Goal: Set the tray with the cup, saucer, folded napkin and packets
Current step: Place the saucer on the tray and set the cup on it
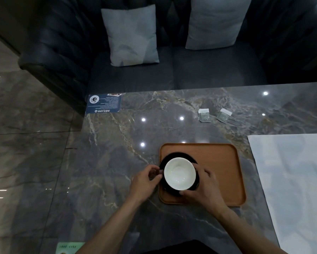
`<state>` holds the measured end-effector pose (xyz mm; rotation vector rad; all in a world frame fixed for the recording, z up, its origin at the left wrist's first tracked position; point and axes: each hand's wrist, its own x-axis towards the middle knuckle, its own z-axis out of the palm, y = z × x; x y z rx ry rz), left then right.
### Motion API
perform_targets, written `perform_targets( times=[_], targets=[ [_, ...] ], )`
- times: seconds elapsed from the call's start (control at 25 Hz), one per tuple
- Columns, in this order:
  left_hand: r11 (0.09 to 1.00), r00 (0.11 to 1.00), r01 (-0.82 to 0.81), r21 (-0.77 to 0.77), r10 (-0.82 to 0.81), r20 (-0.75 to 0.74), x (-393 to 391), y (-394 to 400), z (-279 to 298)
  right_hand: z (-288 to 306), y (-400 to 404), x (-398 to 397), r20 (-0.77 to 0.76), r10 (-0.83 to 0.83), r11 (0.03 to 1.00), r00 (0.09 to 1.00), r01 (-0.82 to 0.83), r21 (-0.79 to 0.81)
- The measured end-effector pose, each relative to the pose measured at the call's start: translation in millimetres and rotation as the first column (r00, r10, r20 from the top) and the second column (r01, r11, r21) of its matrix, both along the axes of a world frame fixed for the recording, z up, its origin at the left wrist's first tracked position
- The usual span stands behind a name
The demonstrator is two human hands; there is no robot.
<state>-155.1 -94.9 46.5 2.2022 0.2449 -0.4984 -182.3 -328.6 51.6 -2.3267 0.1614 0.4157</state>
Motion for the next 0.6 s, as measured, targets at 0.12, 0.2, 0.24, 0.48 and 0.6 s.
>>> perform_targets(
  times=[0.12,0.2,0.24,0.48,0.6],
  targets=[
    [1.0,1.0,-0.003,0.001,0.003,0.0,3.9,-2.0,-0.7,-1.8,-0.9,2.3,-0.008,-0.006,1.0,1.0,0.006,0.0],
    [1.0,1.0,-0.008,-0.004,0.008,0.002,4.7,-2.6,-2.5,-2.3,-1.7,4.0,-0.016,-0.008,1.0,1.0,0.008,0.0],
    [1.0,1.0,-0.007,-0.011,0.007,-0.002,5.2,-2.5,-3.3,-2.8,-1.8,5.5,-0.02,-0.009,1.0,1.0,0.009,-0.004],
    [0.993,0.998,-0.061,-0.097,0.059,-0.019,7.4,-2.4,-7.3,-3.4,0.5,4.9,-0.038,-0.018,1.0,0.999,0.018,-0.01],
    [0.987,0.996,-0.092,-0.129,0.092,-0.008,7.9,-4.3,-8.2,-2.9,0.5,4.7,-0.046,-0.021,1.0,0.999,0.021,0.002]
  ],
)
